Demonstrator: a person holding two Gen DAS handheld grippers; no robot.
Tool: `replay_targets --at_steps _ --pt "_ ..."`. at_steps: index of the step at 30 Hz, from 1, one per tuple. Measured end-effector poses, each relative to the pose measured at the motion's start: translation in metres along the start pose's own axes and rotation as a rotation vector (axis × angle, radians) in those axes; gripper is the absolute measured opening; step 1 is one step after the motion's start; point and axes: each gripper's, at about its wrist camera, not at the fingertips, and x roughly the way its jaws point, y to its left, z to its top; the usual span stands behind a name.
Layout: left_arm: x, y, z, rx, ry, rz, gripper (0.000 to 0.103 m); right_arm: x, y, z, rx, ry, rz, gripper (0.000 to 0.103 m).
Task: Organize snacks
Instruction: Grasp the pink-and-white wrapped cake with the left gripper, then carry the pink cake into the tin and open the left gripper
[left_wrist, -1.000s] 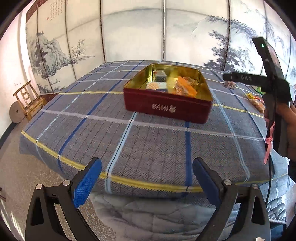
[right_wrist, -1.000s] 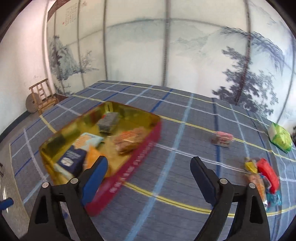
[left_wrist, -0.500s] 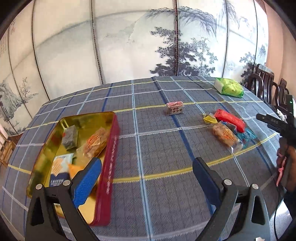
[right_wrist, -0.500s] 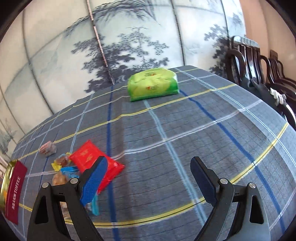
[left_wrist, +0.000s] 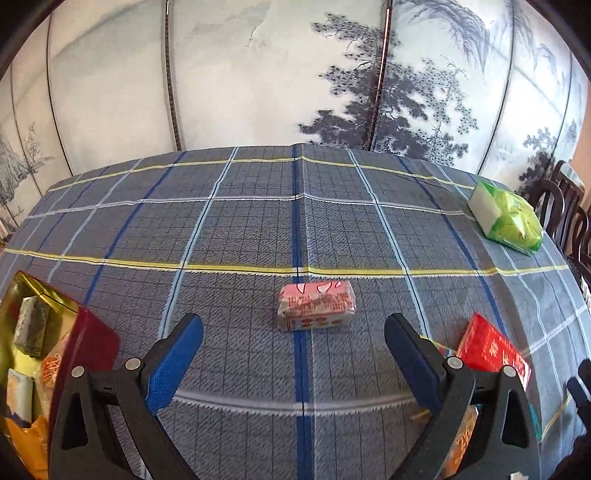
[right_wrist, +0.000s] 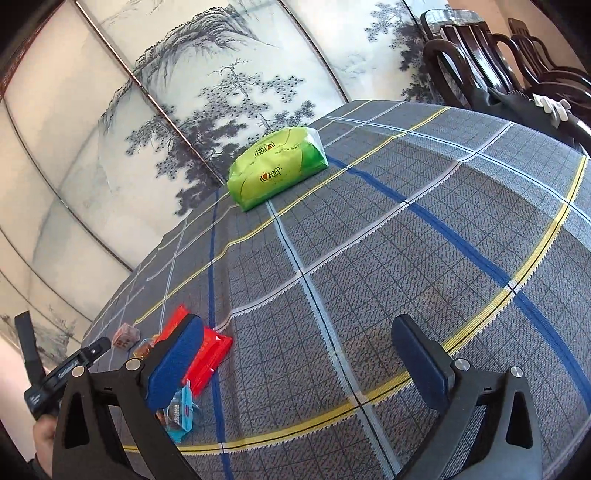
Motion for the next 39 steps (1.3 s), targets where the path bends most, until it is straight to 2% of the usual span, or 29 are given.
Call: replay_targets --at_steps 4,7,9,10,14,26,32,39 --pt "0.024 -0.005 0.007 -0.01 0.041 0.027 0.095 0.0 -0.001 0.0 0.002 0.0 0.006 0.101" --pt "0.034 -0.011 0.01 0.004 0.045 0.041 0.082 0.001 -0.001 -0.001 -0.003 0.004 0.013 0.101" --pt "0.042 -0.012 0.009 0.013 0.066 0.036 0.048 0.0 -0.001 -0.001 -0.003 0.004 0.015 0.101" --pt "0.045 -0.012 0.008 0.012 0.079 0.028 0.046 0.0 -0.001 -0.001 -0.003 0.004 0.015 0.101" --pt "0.035 -0.017 0.008 0.061 0.041 0.029 0.045 0.001 0.0 -0.001 -0.002 0.002 0.019 0.101" --pt "-0.029 -0.017 0.027 0.169 -0.076 0.056 0.044 0.002 0.001 -0.001 0.0 0.004 0.014 0.101" --pt "-0.059 0.008 0.037 0.15 -0.115 0.071 0.044 0.0 -0.001 -0.001 -0.003 0.005 0.012 0.101" --pt "-0.079 0.054 0.042 0.1 -0.14 0.102 0.044 -0.001 -0.001 -0.002 -0.011 0.008 -0.003 0.101"
